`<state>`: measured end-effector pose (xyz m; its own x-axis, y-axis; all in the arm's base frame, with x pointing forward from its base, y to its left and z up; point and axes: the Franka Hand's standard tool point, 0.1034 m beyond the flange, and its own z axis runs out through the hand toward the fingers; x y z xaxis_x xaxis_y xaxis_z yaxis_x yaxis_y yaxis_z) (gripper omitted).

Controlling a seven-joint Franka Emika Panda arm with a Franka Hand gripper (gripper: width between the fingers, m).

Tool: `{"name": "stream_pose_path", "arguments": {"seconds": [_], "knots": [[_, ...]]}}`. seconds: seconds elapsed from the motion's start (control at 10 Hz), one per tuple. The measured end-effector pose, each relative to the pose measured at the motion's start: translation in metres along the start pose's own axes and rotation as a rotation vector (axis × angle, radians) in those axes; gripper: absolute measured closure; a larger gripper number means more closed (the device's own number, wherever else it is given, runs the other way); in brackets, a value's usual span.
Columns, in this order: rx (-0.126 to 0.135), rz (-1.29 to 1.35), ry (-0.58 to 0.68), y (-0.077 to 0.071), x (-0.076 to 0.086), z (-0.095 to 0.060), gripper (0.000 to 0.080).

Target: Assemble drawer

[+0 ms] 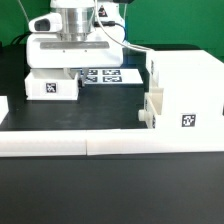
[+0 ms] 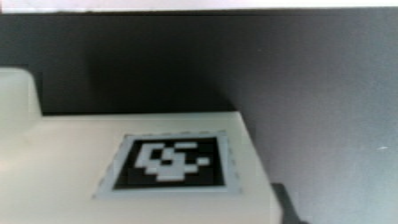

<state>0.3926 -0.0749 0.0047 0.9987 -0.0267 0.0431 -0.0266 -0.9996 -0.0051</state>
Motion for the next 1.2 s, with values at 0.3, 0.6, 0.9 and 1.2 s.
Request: {"name": "stream_pose_path", "arguments": {"seconds": [0.3,0.6,0.9,1.2], "knots": [[0.010,-0.031,-0.016,-0.010,0.004,-0.005,0.0758],[0.037,-0.101,-0.044,-0.038,0.029,-0.032,0.0757],[0.056,-0.132,-0.035,-0.069,0.062,-0.055,0.0757],[0.064,-0.144,0.004,-0.088,0.079,-0.060,0.0757]]}}
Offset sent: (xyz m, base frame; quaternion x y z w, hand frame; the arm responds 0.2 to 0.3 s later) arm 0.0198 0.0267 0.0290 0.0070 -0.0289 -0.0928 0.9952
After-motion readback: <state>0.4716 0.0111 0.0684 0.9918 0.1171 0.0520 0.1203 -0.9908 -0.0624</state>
